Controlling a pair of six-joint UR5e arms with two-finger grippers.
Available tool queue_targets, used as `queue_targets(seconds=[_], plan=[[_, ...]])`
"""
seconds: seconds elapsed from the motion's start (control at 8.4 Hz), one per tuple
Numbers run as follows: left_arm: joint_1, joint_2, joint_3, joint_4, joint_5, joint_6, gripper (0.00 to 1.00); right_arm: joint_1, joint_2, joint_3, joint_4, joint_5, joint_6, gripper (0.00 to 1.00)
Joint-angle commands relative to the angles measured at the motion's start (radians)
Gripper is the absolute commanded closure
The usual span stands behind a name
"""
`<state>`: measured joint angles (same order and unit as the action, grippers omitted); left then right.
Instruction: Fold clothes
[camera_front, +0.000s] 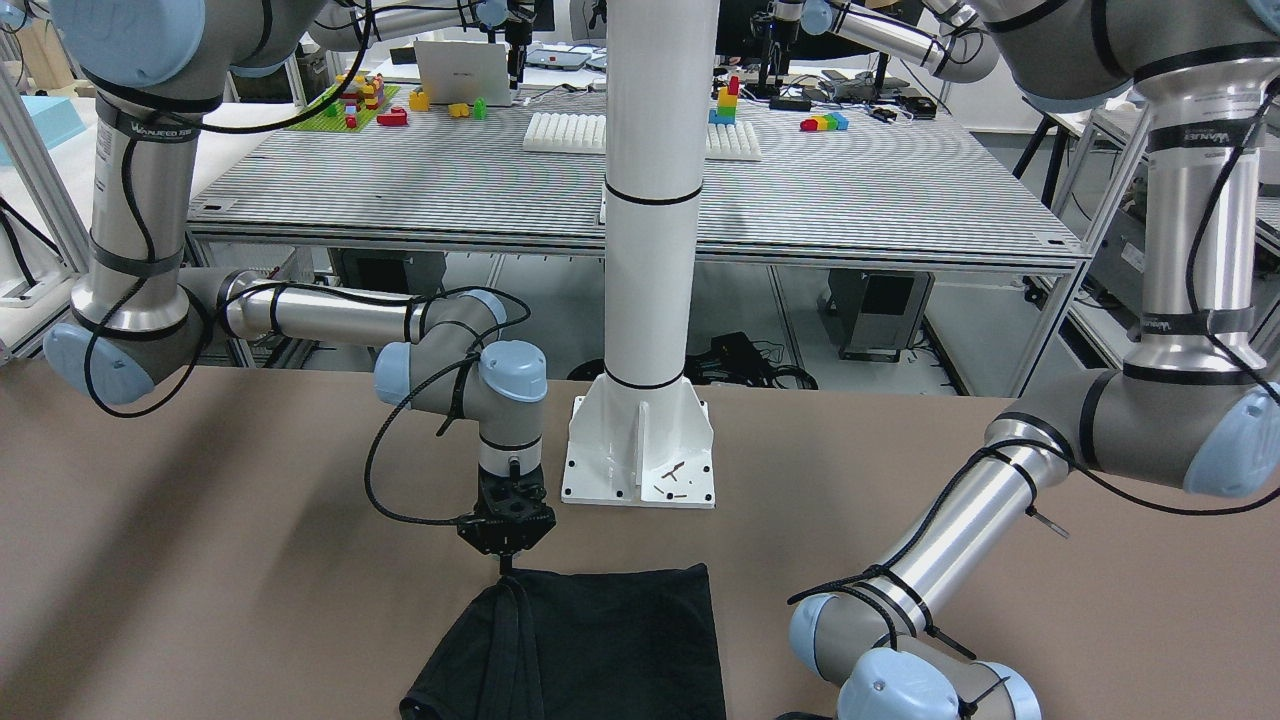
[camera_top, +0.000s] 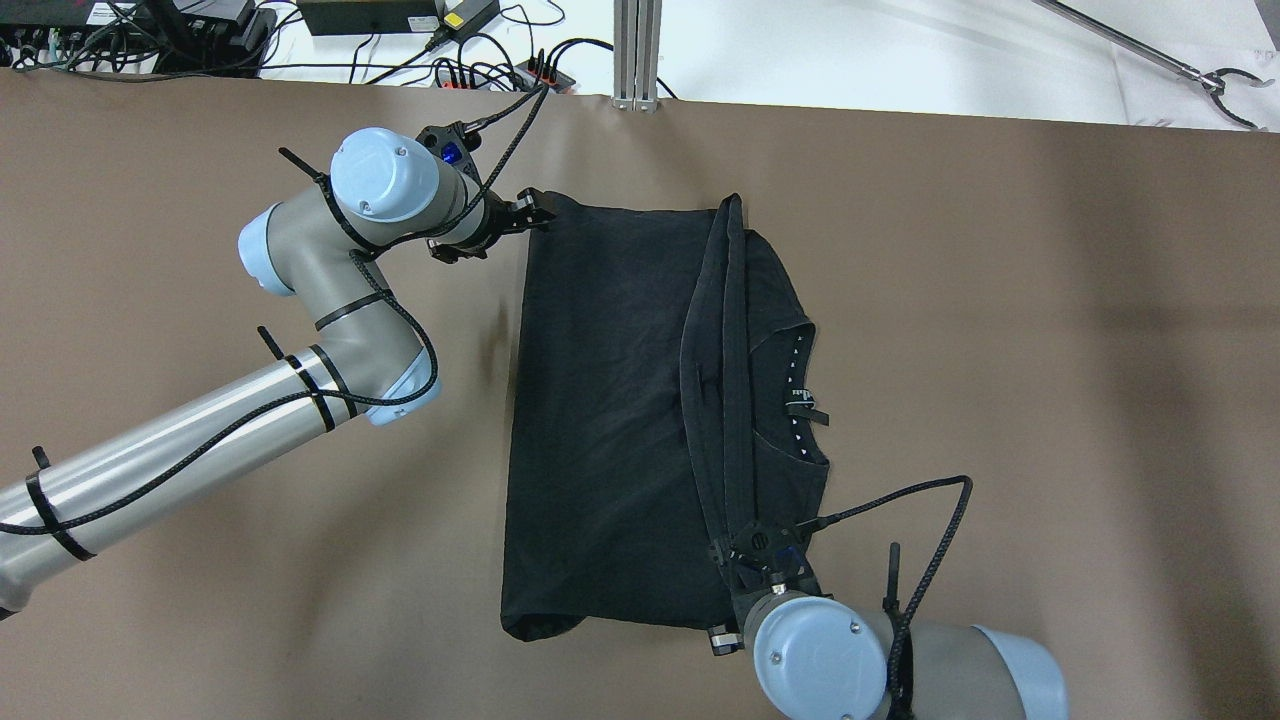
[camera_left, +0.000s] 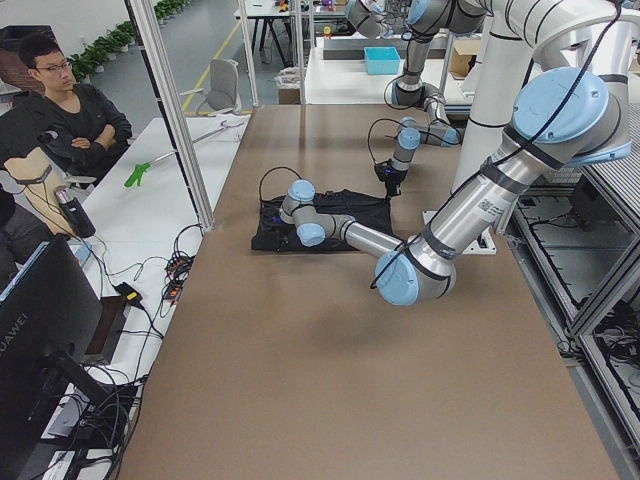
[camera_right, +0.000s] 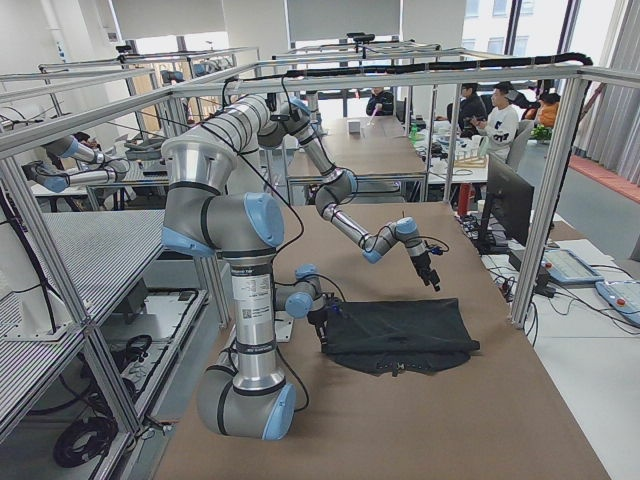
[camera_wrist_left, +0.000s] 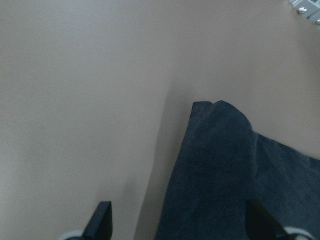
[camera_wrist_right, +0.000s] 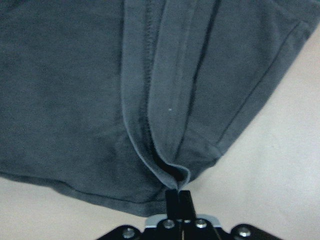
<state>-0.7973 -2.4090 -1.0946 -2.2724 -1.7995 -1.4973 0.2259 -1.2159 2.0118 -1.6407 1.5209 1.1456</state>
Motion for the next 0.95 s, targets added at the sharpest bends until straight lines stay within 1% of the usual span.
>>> queue_targets(seconds=[0.0, 0.12, 0.24, 0.36, 0.48, 0.6, 0.71, 0.83], plan=[[0.036, 0.002, -0.011, -0.001, 0.060, -0.038, 0.06, 0.035, -0.114, 0.041, 0.001, 0.027, -0.014, 1.00], [0.049, 0.002, -0.018, 0.001, 0.083, -0.049, 0.06, -0.008, -0.116, 0.022, -0.001, 0.022, 0.055, 1.00], [0.050, 0.002, -0.018, 0.001, 0.083, -0.061, 0.06, -0.075, -0.120, 0.018, -0.001, -0.017, 0.136, 1.00], [0.050, 0.004, -0.018, 0.001, 0.083, -0.061, 0.06, -0.106, -0.125, 0.030, -0.001, -0.051, 0.236, 0.97], [0.050, 0.004, -0.016, -0.001, 0.081, -0.061, 0.06, -0.127, -0.128, 0.034, -0.001, -0.050, 0.250, 0.97], [0.049, 0.002, -0.016, -0.001, 0.078, -0.061, 0.06, -0.123, -0.123, 0.044, -0.001, -0.044, 0.250, 0.91], [0.050, 0.002, -0.018, -0.001, 0.075, -0.063, 0.06, -0.116, -0.123, 0.065, -0.001, -0.041, 0.247, 0.72], [0.050, 0.002, -0.018, 0.002, 0.078, -0.064, 0.06, -0.084, -0.122, 0.074, -0.002, -0.038, 0.238, 0.36]])
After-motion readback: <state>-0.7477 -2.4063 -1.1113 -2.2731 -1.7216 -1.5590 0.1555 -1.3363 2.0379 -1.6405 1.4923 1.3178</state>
